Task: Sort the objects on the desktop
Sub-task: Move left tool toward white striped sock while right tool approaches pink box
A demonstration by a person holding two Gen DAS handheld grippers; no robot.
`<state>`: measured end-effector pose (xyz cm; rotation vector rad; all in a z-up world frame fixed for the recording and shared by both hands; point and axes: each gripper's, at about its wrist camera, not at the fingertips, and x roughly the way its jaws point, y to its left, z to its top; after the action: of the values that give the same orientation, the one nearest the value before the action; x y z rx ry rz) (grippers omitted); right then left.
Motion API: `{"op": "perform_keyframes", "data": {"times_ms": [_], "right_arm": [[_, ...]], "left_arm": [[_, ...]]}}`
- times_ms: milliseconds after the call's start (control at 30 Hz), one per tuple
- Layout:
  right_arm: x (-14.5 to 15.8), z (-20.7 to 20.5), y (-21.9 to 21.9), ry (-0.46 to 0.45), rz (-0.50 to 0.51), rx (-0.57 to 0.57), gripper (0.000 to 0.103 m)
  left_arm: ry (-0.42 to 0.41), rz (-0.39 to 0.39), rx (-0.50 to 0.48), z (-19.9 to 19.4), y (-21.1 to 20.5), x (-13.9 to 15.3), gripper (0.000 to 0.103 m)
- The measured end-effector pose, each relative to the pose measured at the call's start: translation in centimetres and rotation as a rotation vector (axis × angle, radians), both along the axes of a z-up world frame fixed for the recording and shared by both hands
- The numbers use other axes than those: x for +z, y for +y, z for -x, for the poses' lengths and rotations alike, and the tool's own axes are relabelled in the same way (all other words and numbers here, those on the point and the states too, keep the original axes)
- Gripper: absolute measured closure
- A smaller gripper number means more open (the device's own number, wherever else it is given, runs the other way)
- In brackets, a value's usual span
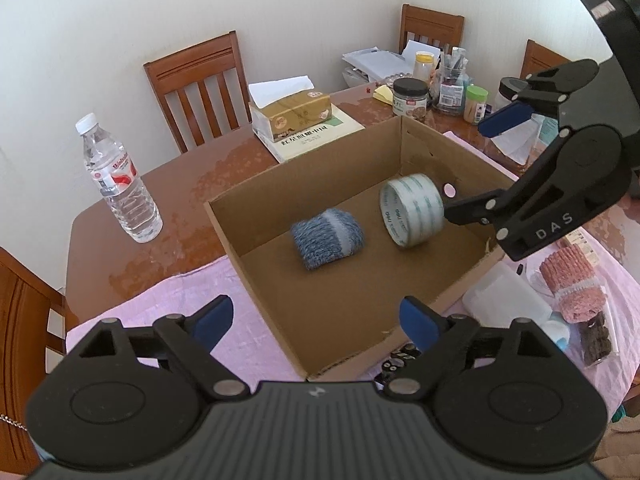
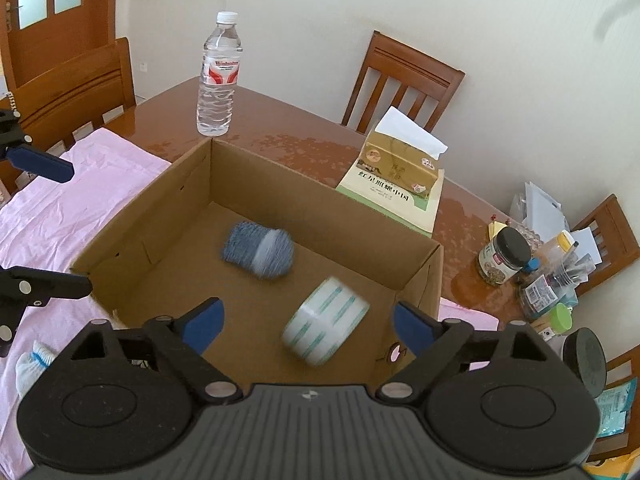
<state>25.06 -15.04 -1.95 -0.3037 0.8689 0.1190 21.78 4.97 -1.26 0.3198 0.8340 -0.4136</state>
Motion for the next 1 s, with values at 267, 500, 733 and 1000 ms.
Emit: {"op": "perform_keyframes", "data": {"times_ms": [267,500,733,1000], "right_arm": [[-0.2,2.3,-1.1,0.002,-0.046,0.006,0.003],[-0.9,4.4,-1.8,0.019,-0.087,0.02,0.003],[-1.4,6.4,-2.0,0.035,-0.134,0.052,0.003],[-2.0,8.2,-0.8,0.043,-0.175,0.151,0.003]], "left_arm": [[0.02,0.035,0.022,2.2,-0.5,-0.3,0.011],[0.044,0.048,0.049,4.6,-0.8,-1.0,0.011],[0.065,0.031,0.098,7.0,-0.4,-2.5,0.011],[0.087,0.017,0.18,9.1,0.9,-4.5,0.011]]}}
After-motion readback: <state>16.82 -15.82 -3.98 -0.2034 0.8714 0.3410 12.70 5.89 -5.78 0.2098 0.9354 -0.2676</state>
